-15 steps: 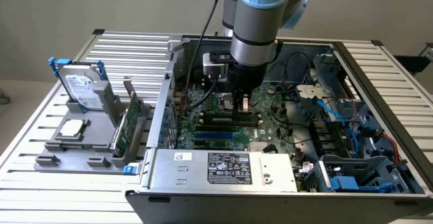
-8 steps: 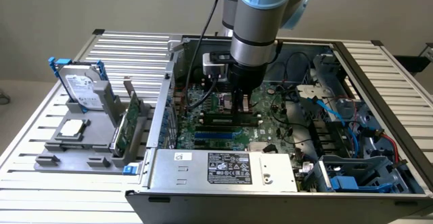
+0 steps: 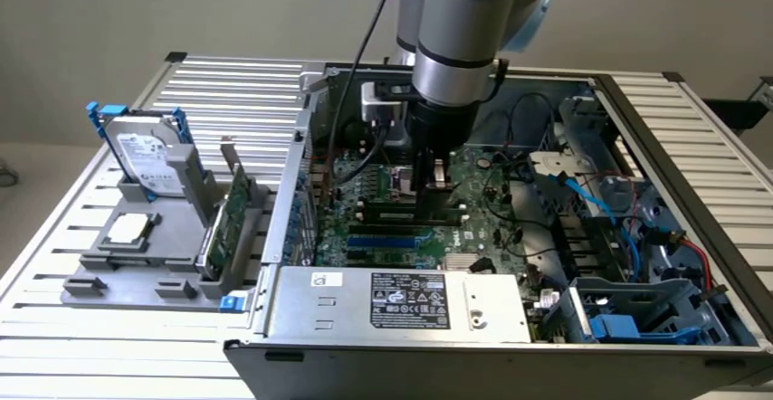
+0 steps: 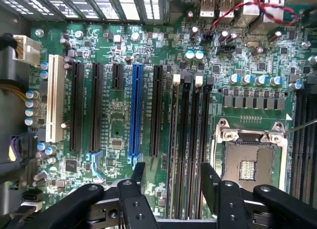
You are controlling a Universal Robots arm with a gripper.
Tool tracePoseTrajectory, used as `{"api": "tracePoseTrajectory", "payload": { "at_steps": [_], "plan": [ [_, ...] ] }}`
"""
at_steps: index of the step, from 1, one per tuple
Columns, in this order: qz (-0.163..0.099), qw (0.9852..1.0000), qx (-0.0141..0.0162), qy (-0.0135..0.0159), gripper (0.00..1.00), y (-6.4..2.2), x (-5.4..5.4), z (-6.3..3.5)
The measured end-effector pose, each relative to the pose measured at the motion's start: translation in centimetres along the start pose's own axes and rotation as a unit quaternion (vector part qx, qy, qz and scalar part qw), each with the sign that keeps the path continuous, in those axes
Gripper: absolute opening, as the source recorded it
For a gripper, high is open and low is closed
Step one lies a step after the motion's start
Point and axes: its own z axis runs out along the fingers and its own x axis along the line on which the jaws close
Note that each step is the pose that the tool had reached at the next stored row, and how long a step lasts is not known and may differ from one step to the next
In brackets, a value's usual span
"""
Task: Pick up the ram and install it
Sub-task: 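Insert the ram into the slot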
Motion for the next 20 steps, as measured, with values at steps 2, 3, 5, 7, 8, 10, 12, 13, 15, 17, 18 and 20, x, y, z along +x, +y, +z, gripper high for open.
{"api": "tracePoseTrajectory", "payload": {
  "at_steps": [2,3,5,7,8,10,12,13,15,17,18,20],
  "plan": [
    [0.000,1.0000,-0.0003,0.0000,0.57,0.07,0.0,-0.84],
    [0.000,1.0000,-0.0003,-0.0001,0.57,0.11,0.0,-1.28],
    [0.000,1.0000,-0.0004,-0.0001,0.57,0.18,0.1,-2.22],
    [0.000,1.0000,-0.0005,-0.0001,0.55,0.23,0.1,-2.82],
    [0.000,1.0000,-0.0004,-0.0001,0.48,0.23,0.1,-2.89],
    [0.000,1.0000,-0.0004,-0.0002,0.42,0.23,0.1,-2.89],
    [0.001,1.0000,-0.0004,-0.0002,0.36,0.24,0.1,-2.89],
    [0.001,1.0000,-0.0004,-0.0001,0.30,0.24,0.1,-2.89],
    [0.001,1.0000,-0.0004,-0.0001,0.18,0.24,0.1,-2.90],
    [0.001,1.0000,-0.0004,-0.0001,0.12,0.24,0.1,-2.90],
    [0.001,1.0000,-0.0004,-0.0001,0.11,0.24,0.1,-2.90],
    [0.001,1.0000,-0.0004,-0.0001,0.11,0.24,0.1,-2.90]
  ]
}}
